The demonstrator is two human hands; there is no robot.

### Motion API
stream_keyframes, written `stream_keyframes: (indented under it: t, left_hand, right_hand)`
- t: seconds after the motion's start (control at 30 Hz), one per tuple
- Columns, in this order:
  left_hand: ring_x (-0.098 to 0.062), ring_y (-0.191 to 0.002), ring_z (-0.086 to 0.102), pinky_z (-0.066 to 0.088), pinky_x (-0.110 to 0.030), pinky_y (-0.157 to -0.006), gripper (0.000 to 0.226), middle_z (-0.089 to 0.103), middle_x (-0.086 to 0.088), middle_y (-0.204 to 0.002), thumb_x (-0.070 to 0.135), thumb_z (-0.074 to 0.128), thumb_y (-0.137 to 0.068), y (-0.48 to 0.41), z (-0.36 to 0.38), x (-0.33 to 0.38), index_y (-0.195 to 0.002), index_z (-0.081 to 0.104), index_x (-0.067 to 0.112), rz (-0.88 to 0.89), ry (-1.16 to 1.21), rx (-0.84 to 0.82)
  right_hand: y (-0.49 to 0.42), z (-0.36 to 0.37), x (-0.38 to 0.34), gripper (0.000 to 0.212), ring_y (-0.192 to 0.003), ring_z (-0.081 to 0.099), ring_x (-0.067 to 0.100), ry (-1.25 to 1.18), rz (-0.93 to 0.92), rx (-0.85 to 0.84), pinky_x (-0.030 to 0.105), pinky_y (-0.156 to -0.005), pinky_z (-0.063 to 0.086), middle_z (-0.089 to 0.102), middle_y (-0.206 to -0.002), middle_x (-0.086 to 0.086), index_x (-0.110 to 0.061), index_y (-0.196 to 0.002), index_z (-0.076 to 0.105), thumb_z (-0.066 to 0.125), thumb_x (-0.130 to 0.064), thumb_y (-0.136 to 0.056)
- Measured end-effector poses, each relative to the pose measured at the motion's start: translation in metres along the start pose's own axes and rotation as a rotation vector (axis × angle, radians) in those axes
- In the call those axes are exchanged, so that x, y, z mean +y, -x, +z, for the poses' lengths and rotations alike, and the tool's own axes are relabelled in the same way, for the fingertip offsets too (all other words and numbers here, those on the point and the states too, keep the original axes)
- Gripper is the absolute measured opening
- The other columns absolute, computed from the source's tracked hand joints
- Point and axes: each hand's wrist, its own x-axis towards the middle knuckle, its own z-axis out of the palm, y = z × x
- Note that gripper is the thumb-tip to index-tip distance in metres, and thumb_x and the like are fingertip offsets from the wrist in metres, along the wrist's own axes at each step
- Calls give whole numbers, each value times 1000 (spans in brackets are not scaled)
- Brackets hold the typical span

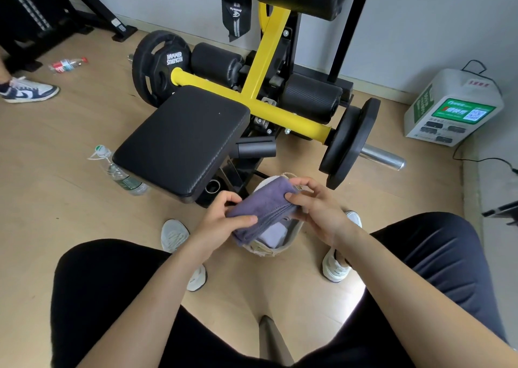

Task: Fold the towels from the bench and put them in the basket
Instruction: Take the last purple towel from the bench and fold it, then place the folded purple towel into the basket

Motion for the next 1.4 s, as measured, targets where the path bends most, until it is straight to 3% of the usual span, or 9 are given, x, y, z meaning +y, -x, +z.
stream_keyframes:
  t: [0.1,0.23,0.33,0.43,0.57,0.77,0.97,1.23,1.4]
  left_hand:
    - [-23,-93,69,55,-30,-70,42,69,-8,-103,14,81,-84,-24,-5,17,-117,56,16,9,-13,154]
    - [-29,-103,70,62,-46,-86,43,67,-14,-115,12,79,-86,-71,-5,19,-122,54,16,-48,26,136]
    - [-26,-105,70,63,-38,-77,48,66,-14,-121,12,82,-85,-107,4,7,-122,54,17,-92,105,164]
    - [-22,-104,68,60,-36,-81,52,66,-5,-115,9,85,-81,-140,20,-11,-123,55,16,-98,120,258]
    - [-20,-103,66,57,-34,-89,49,63,8,-102,15,88,-77,-183,43,-41,-117,58,20,-53,-57,322]
    - [-22,-102,66,52,-30,-85,46,65,1,-102,12,88,-76,-241,64,-89,-112,59,17,-25,-252,204]
    - [-26,-104,65,55,-43,-92,45,66,2,-106,11,86,-76,-290,75,-133,-111,58,16,46,-412,119]
    - [-29,-131,54,41,-30,-109,44,56,-10,-141,9,72,-86,-311,83,-174,-128,59,10,364,-825,24]
    - [-29,-133,54,44,-44,-109,41,60,-4,-143,16,53,-91,-286,85,-180,-129,67,21,728,-1317,-53]
  right_hand:
    - [-15,-3,-8,43,-80,64,21,40,-14,51,31,-68,58,65,-96,14,-7,-121,58,70,5,-82]
    - [-41,-11,-12,38,-71,62,15,107,-54,85,29,-70,59,62,-83,5,-17,-114,58,65,9,-87]
    - [-64,-27,-5,50,-74,59,19,206,-36,103,33,-73,61,56,-78,7,-21,-127,53,64,9,-89]
    - [-83,-45,10,66,-86,63,24,286,3,80,34,-73,63,58,-94,10,-28,-143,45,62,9,-91]
    - [-110,-63,44,55,-111,60,26,500,-3,116,37,-84,61,55,-123,5,-24,-137,55,59,8,-92]
    - [-145,-87,88,47,-114,49,16,750,83,166,22,-101,42,50,-124,3,-12,-132,59,63,6,-89]
    - [-185,-99,141,46,-112,48,17,798,147,237,17,-95,35,43,-119,-1,-18,-130,55,67,-1,-89]
    - [-206,-97,199,47,-118,53,34,1046,101,278,33,-101,44,36,-142,14,-13,-130,54,69,-12,-85]
    - [-206,-100,203,42,-102,55,37,1555,-144,300,43,-79,49,59,-112,13,-11,-111,65,80,-20,-73]
